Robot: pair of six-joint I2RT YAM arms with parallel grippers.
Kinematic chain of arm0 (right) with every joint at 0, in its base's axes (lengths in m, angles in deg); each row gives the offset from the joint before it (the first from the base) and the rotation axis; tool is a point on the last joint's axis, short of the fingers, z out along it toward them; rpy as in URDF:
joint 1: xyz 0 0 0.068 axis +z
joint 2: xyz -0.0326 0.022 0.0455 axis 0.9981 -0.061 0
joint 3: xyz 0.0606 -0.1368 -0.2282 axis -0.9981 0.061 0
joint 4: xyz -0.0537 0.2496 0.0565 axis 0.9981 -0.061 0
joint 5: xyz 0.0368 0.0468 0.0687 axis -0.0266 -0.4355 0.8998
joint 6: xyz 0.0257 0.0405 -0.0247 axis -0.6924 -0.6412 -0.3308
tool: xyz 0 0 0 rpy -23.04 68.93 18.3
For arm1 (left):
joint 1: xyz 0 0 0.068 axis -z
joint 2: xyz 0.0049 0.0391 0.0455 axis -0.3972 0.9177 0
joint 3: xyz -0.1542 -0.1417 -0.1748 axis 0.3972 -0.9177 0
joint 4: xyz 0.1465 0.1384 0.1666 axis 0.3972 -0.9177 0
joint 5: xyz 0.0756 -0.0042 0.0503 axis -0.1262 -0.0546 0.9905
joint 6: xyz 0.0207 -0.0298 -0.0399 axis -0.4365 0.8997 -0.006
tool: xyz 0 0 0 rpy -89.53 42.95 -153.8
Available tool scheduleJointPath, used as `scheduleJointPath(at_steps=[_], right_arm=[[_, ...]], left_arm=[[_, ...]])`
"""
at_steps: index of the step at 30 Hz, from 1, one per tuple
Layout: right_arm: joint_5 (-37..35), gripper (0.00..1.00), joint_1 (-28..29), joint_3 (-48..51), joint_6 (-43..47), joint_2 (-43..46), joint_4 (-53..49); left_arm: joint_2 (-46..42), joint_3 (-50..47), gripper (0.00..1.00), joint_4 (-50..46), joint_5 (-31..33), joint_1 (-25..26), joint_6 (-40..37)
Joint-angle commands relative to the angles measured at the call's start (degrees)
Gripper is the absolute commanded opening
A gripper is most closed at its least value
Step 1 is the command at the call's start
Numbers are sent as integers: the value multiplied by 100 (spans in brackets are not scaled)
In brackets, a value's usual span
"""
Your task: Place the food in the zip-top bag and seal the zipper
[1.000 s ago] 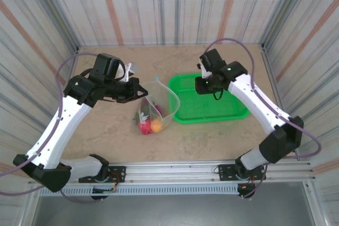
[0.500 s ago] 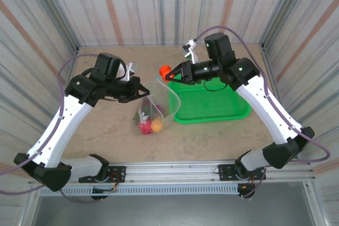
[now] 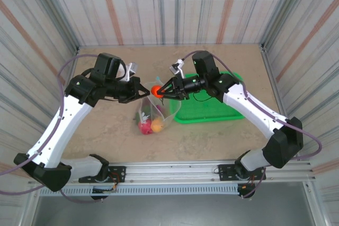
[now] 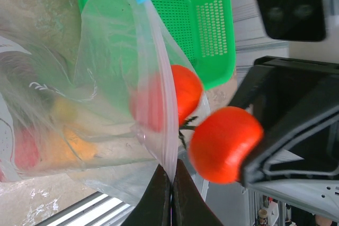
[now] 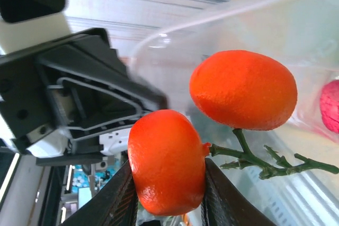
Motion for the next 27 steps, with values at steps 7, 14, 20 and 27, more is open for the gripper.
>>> scheduleJointPath(at_steps=[7, 14, 20, 27], right_arm=[[-40, 31, 160, -10, 251, -316, -140], [-663, 32, 318, -776, 783, -897, -1170], [-1436, 35, 492, -1342, 999, -1167, -1838], [-1862, 57, 791, -1913, 1678, -1535, -3046]], left_arm=[[-209, 66, 0, 24, -53, -34, -112], [-282, 92, 0, 32, -40, -18, -192], [-301, 158, 0, 16, 31, 1, -261], [-225, 224, 0, -32, 143, 1, -295]])
